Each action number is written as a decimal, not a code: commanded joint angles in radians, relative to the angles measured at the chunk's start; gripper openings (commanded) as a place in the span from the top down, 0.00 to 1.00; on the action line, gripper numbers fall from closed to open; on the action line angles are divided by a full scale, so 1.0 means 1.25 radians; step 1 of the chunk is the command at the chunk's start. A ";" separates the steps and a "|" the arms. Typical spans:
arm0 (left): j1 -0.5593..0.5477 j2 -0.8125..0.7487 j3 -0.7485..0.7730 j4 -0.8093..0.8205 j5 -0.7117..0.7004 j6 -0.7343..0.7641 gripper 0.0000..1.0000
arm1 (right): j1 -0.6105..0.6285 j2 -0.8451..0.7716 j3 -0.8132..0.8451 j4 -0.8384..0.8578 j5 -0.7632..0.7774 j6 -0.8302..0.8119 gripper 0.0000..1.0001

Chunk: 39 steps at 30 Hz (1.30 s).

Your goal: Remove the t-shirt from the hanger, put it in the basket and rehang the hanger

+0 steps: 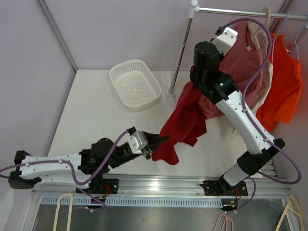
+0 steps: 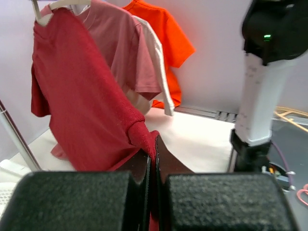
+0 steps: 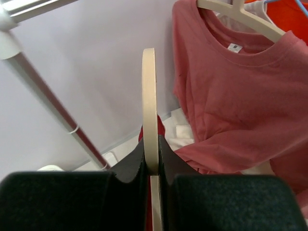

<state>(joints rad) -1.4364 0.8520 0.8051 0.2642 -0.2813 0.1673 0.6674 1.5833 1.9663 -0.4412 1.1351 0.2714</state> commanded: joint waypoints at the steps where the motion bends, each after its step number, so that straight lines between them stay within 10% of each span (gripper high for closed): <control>1: -0.036 -0.046 -0.044 -0.010 -0.026 -0.011 0.99 | -0.042 -0.011 0.050 0.004 -0.032 0.034 1.00; 19: -0.027 -0.023 -0.194 0.058 -0.168 -0.103 0.99 | -0.090 -0.070 0.078 -0.154 -0.239 0.126 1.00; 26: 0.317 0.095 -0.025 -0.104 -0.006 -0.326 0.99 | -0.007 -0.173 0.064 -0.273 -0.365 0.157 1.00; 39: 0.538 0.338 0.535 -0.416 0.113 -0.352 0.99 | -0.007 -0.349 -0.030 -0.245 -0.361 0.084 1.00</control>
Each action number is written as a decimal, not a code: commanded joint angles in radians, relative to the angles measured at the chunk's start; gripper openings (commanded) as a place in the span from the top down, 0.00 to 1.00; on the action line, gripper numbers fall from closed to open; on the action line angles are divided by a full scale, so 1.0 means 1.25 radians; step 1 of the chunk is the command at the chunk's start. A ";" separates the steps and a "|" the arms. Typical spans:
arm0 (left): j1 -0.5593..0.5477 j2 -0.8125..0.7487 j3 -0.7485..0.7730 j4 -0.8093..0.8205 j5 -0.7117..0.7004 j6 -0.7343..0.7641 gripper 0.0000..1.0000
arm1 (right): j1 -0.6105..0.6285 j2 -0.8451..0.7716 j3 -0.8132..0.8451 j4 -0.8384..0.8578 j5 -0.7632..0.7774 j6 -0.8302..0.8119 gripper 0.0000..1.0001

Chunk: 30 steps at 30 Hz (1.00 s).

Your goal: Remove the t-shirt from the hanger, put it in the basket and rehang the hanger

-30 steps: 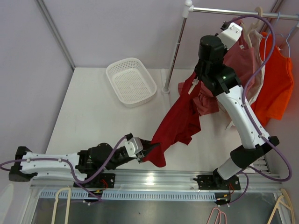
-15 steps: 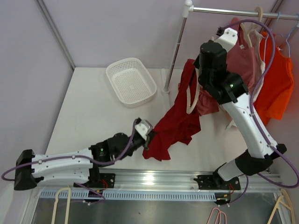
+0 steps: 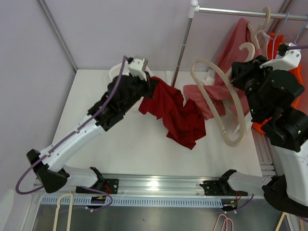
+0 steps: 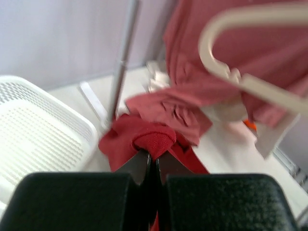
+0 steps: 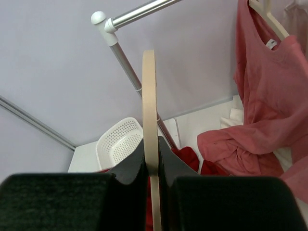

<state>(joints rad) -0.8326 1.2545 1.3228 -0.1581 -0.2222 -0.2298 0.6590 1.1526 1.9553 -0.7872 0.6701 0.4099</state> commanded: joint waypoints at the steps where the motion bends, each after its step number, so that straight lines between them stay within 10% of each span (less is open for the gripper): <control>1: 0.066 0.025 0.165 -0.082 0.066 -0.032 0.99 | -0.001 -0.007 -0.026 0.041 0.019 -0.031 1.00; 7: 0.116 0.073 0.426 -0.118 0.037 0.018 0.99 | -0.003 -0.007 -0.047 0.065 0.047 -0.046 1.00; 20: 0.311 0.277 0.602 0.272 0.042 0.156 0.99 | -0.074 0.046 -0.060 0.144 0.006 -0.074 1.00; 30: 0.371 0.527 1.055 0.340 0.103 0.154 0.99 | -0.219 0.126 -0.082 0.242 -0.136 -0.064 1.00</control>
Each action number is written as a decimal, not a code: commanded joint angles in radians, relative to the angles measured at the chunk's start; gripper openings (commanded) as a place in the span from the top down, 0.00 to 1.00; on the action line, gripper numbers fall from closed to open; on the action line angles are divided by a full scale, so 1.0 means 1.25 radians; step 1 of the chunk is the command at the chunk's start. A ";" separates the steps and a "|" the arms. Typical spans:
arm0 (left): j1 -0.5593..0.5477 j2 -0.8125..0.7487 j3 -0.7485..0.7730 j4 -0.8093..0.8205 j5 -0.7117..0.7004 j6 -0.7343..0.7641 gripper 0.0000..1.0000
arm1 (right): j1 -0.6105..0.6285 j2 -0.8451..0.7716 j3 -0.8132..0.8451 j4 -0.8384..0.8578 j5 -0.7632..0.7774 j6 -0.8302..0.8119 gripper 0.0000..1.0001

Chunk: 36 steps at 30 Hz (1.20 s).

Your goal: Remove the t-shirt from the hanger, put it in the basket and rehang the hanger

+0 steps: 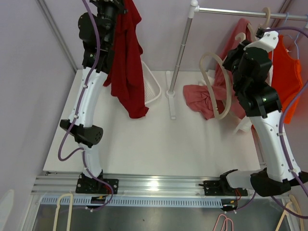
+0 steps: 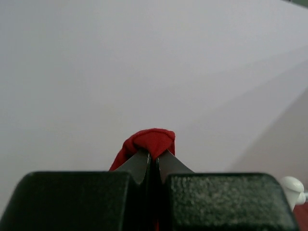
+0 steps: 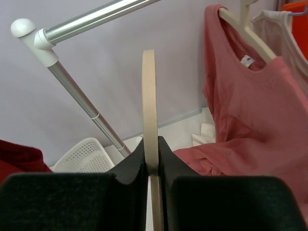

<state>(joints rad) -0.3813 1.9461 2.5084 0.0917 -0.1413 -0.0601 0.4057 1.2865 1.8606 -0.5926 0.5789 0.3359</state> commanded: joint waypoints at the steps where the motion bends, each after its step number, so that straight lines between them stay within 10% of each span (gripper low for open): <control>1: 0.019 -0.016 0.128 0.129 0.044 0.006 0.99 | -0.019 0.025 -0.009 0.113 -0.078 -0.007 1.00; 11: 0.169 0.018 0.064 0.175 0.107 -0.197 0.99 | -0.024 0.101 0.041 0.164 -0.122 -0.022 1.00; 16: 0.170 -0.082 -0.320 0.289 0.078 -0.212 0.99 | -0.026 0.081 0.009 0.169 -0.128 -0.021 1.00; 27: 0.153 0.052 -0.309 0.132 0.136 -0.283 0.99 | -0.031 0.037 0.017 0.161 -0.143 -0.049 1.00; 36: 0.134 0.123 -0.247 -0.285 0.117 -0.362 0.99 | -0.052 0.079 0.058 0.269 -0.204 -0.165 1.00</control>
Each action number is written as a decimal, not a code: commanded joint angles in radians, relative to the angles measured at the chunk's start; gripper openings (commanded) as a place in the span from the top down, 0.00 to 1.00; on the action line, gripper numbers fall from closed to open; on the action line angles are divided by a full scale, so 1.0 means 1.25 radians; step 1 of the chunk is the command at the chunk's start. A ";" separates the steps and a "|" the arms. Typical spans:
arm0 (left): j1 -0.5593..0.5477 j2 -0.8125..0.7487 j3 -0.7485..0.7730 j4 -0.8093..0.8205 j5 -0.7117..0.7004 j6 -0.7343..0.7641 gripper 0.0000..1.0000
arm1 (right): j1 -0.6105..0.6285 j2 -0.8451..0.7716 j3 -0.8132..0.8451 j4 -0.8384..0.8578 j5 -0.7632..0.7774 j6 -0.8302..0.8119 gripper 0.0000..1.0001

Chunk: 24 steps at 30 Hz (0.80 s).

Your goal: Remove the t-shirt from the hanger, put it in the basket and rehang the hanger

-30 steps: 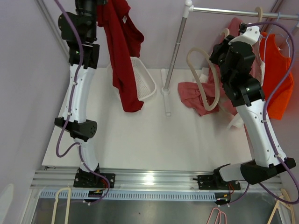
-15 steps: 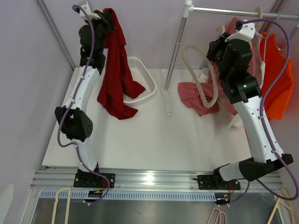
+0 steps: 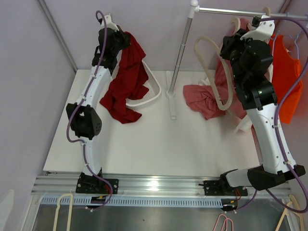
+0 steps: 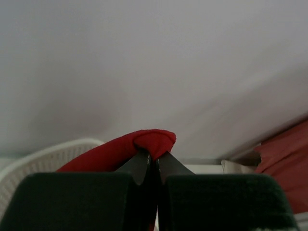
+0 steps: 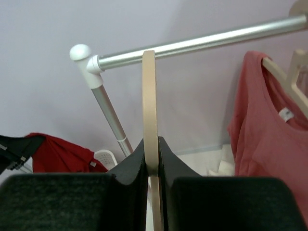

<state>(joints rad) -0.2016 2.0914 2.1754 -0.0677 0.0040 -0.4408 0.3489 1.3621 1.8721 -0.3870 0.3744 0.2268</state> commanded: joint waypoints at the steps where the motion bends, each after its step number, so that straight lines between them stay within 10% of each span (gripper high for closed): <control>1: -0.014 0.000 -0.012 -0.181 0.002 -0.075 0.99 | -0.008 0.032 0.075 0.116 -0.056 -0.111 1.00; 10: -0.017 0.058 -0.068 -0.399 0.063 -0.157 0.96 | -0.027 0.186 0.155 0.213 -0.146 -0.179 1.00; 19: 0.001 0.034 -0.179 -0.340 0.109 -0.142 0.00 | -0.064 0.312 0.242 0.242 -0.236 -0.145 1.00; 24: -0.014 -0.048 -0.208 -0.278 0.082 -0.092 0.00 | -0.080 0.361 0.289 0.241 -0.246 -0.140 1.00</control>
<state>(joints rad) -0.2096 2.1773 1.9106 -0.5056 0.1116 -0.6006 0.2600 1.8008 2.1574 -0.1379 0.0986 0.0437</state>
